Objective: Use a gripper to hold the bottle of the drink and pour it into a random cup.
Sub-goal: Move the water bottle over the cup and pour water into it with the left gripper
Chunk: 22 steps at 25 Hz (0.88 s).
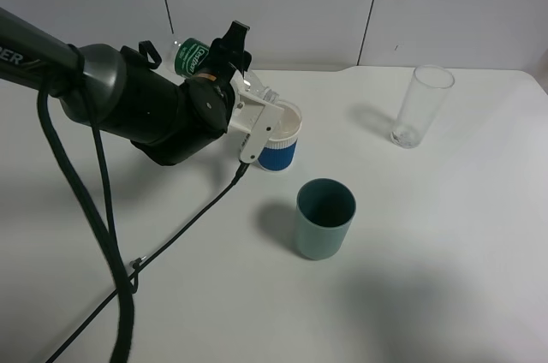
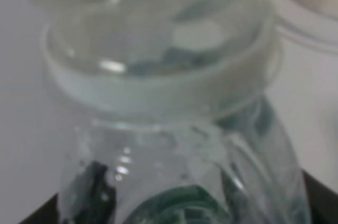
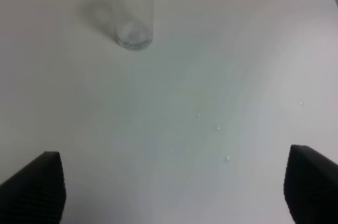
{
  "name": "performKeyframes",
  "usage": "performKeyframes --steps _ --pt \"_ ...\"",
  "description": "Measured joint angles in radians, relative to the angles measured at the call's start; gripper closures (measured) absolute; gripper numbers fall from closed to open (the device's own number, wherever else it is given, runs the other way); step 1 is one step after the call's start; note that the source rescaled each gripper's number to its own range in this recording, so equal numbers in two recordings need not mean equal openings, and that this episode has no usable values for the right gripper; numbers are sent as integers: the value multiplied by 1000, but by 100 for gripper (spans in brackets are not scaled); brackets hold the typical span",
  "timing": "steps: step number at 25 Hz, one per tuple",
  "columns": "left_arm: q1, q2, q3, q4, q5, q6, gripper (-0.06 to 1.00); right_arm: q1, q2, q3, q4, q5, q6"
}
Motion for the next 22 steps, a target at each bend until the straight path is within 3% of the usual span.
performKeyframes --steps 22 --pt "0 0 0 7 -14 18 93 0 0 0 0 0 0"
